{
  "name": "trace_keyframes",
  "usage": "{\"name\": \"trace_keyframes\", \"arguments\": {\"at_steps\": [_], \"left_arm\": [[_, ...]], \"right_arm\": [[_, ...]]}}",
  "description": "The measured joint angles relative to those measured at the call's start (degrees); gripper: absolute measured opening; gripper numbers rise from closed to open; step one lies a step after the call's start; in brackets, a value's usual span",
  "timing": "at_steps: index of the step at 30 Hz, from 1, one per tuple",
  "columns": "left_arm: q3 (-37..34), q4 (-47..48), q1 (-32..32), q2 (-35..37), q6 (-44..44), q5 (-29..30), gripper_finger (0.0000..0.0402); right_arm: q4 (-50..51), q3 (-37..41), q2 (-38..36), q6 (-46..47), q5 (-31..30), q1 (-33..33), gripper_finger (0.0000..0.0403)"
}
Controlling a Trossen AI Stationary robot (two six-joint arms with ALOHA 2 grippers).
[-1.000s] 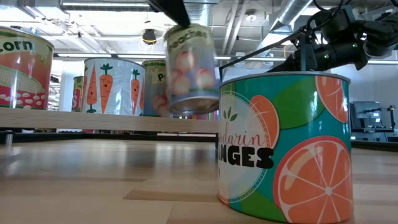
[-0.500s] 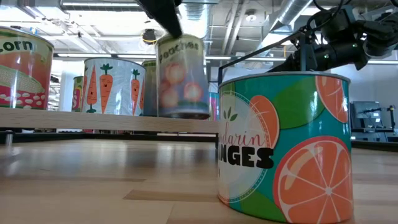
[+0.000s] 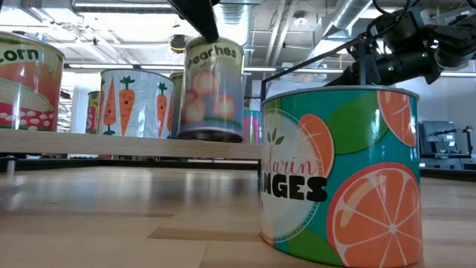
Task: Pick and place cans onto a shelf
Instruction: Put the canned peaches on the shelf, then put the canned corn on the shelf
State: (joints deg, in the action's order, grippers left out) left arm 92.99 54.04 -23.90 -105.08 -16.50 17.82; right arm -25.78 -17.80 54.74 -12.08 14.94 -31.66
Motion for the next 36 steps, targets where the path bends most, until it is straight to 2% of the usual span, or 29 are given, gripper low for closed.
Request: {"name": "trace_keyframes", "arguments": {"at_steps": [10,20,30,36], "left_arm": [[-0.22,1.40,0.13,0.00,-2.11,-0.31,0.0000],[-0.24,1.40,0.52,0.00,-1.67,-0.14,0.0021],[-0.27,0.27,1.05,0.00,-0.20,0.61,0.0023],[-0.27,-0.81,1.05,0.45,3.87,4.33,0.0014]], "right_arm": [[0.02,0.00,0.00,0.00,-0.01,0.00,0.0007],[0.04,0.00,0.00,0.00,0.00,0.00,0.0007],[0.04,0.00,0.00,0.00,0.00,0.00,0.0007],[0.04,0.00,-0.01,0.00,0.00,0.01,0.0007]]}}
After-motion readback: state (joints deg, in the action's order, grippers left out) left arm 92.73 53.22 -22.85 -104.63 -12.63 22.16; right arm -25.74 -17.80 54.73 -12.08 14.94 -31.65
